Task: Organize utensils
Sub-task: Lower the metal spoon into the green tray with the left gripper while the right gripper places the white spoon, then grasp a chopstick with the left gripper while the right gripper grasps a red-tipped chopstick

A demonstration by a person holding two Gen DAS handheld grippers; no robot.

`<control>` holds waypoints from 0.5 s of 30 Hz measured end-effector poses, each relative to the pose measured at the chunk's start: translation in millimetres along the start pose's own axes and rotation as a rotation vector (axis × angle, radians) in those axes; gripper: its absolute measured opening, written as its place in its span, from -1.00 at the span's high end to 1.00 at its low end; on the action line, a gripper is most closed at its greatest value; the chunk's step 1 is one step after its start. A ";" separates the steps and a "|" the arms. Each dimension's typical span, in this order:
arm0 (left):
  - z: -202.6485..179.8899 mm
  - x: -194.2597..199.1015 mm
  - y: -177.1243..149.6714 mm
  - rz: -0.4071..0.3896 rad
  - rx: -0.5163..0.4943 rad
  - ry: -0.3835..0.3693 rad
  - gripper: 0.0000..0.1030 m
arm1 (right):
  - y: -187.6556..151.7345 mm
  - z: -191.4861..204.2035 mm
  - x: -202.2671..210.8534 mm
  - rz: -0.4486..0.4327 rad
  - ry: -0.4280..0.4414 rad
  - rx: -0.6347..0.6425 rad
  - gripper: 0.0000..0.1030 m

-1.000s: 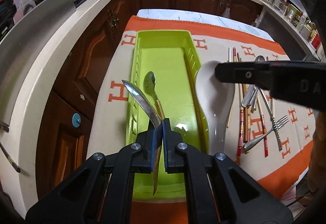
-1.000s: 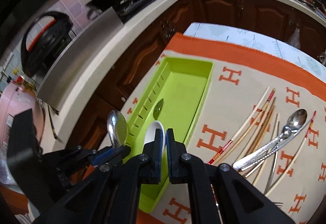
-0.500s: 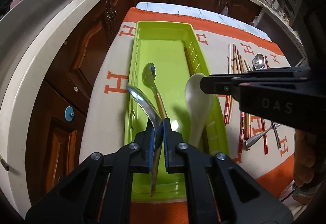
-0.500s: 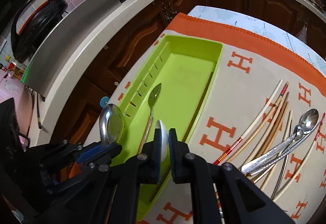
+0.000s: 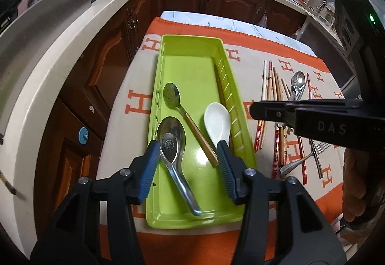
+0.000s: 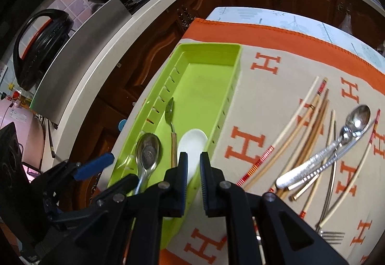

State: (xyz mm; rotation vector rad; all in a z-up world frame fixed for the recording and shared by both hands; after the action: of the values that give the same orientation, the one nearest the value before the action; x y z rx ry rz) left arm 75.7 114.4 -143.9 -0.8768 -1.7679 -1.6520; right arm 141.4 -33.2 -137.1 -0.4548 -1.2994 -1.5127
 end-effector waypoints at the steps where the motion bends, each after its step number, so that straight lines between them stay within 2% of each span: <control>1: -1.1 1.7 -0.6 -0.001 -0.003 0.001 0.10 | -3.2 -2.2 3.4 -0.004 0.001 -0.006 0.80; 12: -5.7 12.6 -13.0 0.017 -0.001 0.008 0.11 | -39.2 -23.1 42.1 -0.040 -0.005 -0.055 0.81; 15: -7.4 16.6 -16.3 0.021 0.006 -0.011 0.11 | -47.2 -30.6 52.1 -0.051 -0.008 -0.075 0.81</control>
State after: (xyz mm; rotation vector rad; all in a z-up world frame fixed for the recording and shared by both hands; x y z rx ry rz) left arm 52.4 108.0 -140.7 -0.8999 -1.7641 -1.6308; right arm 90.5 -89.9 -128.5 -0.4792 -1.2721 -1.6081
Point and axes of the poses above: each gripper's, at about its wrist camera, not at the fingertips, and x roughly against the way its jaws point, z to its left, y to its top, the point moved 3 cm from there along -x, roughly the way its jaws point, and after that the axes turned 6 degrees about -z, right-handed, at the moved point
